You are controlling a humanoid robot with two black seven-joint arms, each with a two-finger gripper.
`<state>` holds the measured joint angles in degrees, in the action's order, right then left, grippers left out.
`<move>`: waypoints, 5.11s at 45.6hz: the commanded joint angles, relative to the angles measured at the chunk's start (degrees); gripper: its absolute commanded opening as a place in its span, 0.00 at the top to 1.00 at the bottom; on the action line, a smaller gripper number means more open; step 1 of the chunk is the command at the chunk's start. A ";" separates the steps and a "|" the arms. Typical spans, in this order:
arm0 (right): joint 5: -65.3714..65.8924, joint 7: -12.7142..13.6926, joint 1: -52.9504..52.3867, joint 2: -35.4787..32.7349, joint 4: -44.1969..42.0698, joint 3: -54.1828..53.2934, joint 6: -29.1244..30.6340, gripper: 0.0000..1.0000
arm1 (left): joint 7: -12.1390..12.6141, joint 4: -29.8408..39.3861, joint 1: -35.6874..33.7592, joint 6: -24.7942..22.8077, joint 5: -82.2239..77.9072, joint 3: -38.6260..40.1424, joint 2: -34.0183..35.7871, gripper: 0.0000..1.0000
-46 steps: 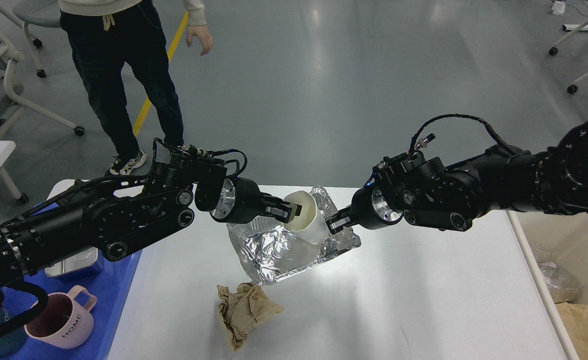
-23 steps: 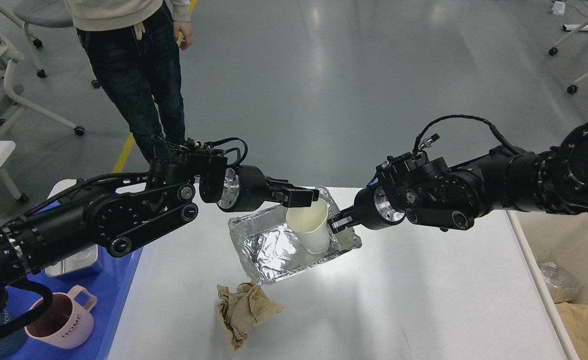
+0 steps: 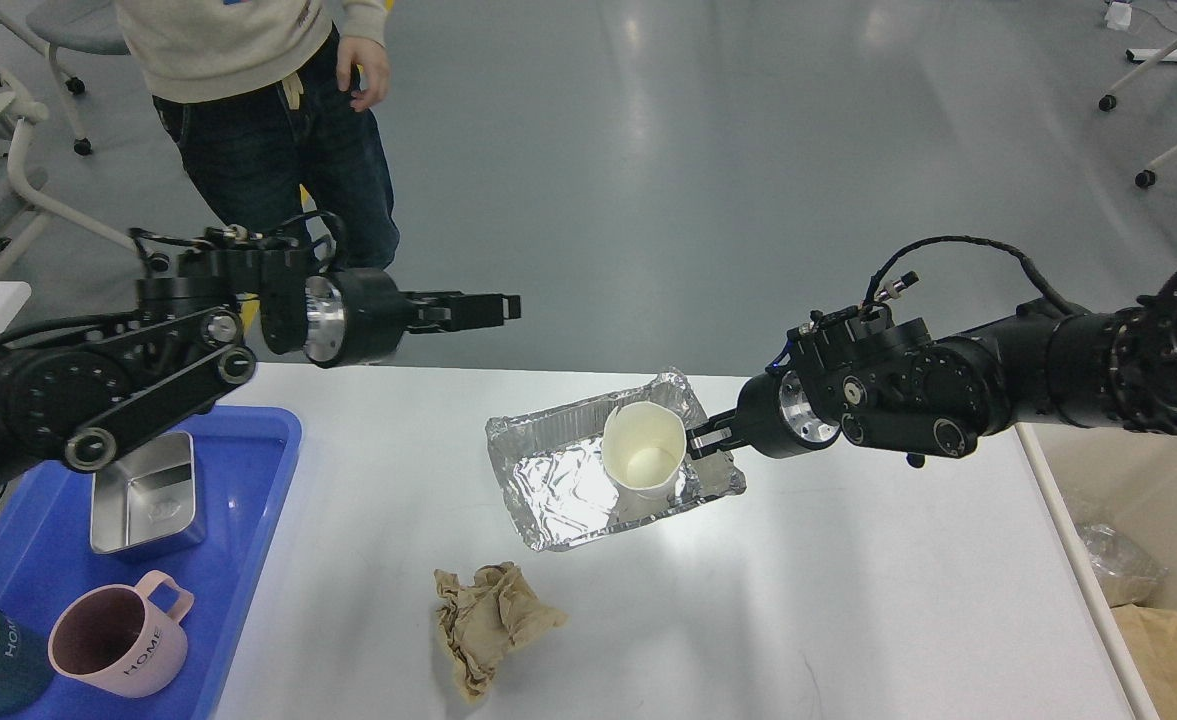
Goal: Tidy desktop
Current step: 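Withdraw the left gripper toward the blue tray, then reach the left gripper to the crumpled beige paper bag and grasp it, then lift the paper bag and drop it into the foil tray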
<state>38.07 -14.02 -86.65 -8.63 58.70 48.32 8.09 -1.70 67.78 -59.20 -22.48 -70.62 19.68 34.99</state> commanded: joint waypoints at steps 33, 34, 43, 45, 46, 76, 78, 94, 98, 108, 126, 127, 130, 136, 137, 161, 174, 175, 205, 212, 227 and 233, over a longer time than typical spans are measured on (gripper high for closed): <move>-0.10 -0.04 0.70 -0.51 -0.07 0.02 -0.18 1.00 | -1.11 23.63 31.33 20.19 8.48 3.70 39.10 0.21; -0.10 -0.13 0.78 -0.69 0.01 0.02 -0.09 1.00 | -1.11 23.71 31.95 20.28 8.39 3.70 39.10 0.21; -0.45 -0.57 1.49 -1.22 0.01 0.02 0.09 1.00 | -1.20 24.68 35.37 25.03 8.31 3.43 39.45 0.20; -0.45 -0.66 1.49 -1.22 0.01 0.02 0.09 1.00 | -1.20 25.21 36.69 25.38 8.30 3.52 39.98 0.20; -0.45 -0.57 1.49 -1.30 0.01 0.02 0.09 1.00 | -1.20 25.38 37.22 25.47 8.30 3.52 40.33 0.20; -0.45 -0.75 1.40 -1.21 0.10 -0.16 0.00 1.00 | -13.14 32.41 39.16 26.61 7.87 3.61 42.18 0.19; -0.45 -0.83 1.40 -1.22 0.10 -0.16 0.00 1.00 | -14.12 32.85 39.33 26.26 7.87 3.61 42.09 0.18; -0.45 -0.75 1.40 -0.95 0.10 -0.16 -0.17 1.00 | -12.89 33.03 41.80 17.82 8.13 3.61 43.67 0.15; -0.45 -0.75 1.40 -1.04 0.10 0.02 -0.18 1.00 | -11.84 33.03 41.71 16.07 8.22 3.69 43.67 0.14; -0.45 -0.75 1.40 -1.13 0.10 0.02 -0.26 1.00 | -8.67 32.42 41.09 15.36 8.39 4.05 40.61 0.07; -0.45 -0.75 1.40 -1.13 0.10 -0.16 -0.35 1.00 | -8.41 23.28 39.51 15.01 7.51 3.43 19.07 0.04; -0.45 -0.75 1.40 -1.13 0.10 -0.07 -0.35 1.00 | -8.32 22.84 39.51 15.01 7.51 3.43 18.11 0.04; -0.45 -0.75 1.40 -1.13 0.10 -0.07 -0.35 1.00 | -6.75 21.70 39.16 15.10 7.43 3.43 15.47 0.04; -0.45 -0.75 1.40 -1.13 0.10 -0.16 -0.44 1.00 | 2.74 15.03 37.23 15.27 6.72 1.59 8.53 0.04; -0.45 -0.75 1.40 -1.13 0.10 -0.16 -0.53 1.00 | 3.45 13.88 36.88 15.27 6.55 1.24 7.56 0.04; -0.45 -0.75 1.58 -1.30 0.10 -0.07 -0.70 1.00 | 1.17 4.03 31.86 15.36 6.37 -5.53 -4.05 0.04; -0.45 -0.75 1.93 -1.22 0.01 -0.16 -0.97 1.00 | 0.91 3.32 30.90 15.45 3.38 -8.78 -6.25 0.12; -0.45 -0.75 1.93 -1.22 0.01 -0.16 -0.97 1.00 | 0.91 3.32 30.81 15.45 3.30 -8.96 -6.51 0.15; -0.45 -0.75 1.93 -1.30 -0.16 -0.25 -1.14 1.00 | -8.41 5.25 30.55 15.62 0.39 -11.07 -3.36 1.00; -0.45 -0.75 2.72 -0.86 -0.43 -0.16 -1.05 1.00 | -8.32 11.05 30.55 15.62 0.39 -11.07 4.37 1.00; -0.45 -0.75 2.81 -0.43 -0.51 -0.42 -1.05 1.00 | -9.55 27.83 30.46 15.27 0.75 -10.28 29.68 1.00; -0.45 -0.75 3.33 -0.34 -0.60 -0.42 -1.05 1.00 | -10.95 31.27 30.11 15.10 0.83 -10.02 36.89 1.00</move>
<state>37.62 -14.77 -83.82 -9.01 58.18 47.95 7.03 -11.34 96.20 -28.77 -7.19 -69.87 9.44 65.93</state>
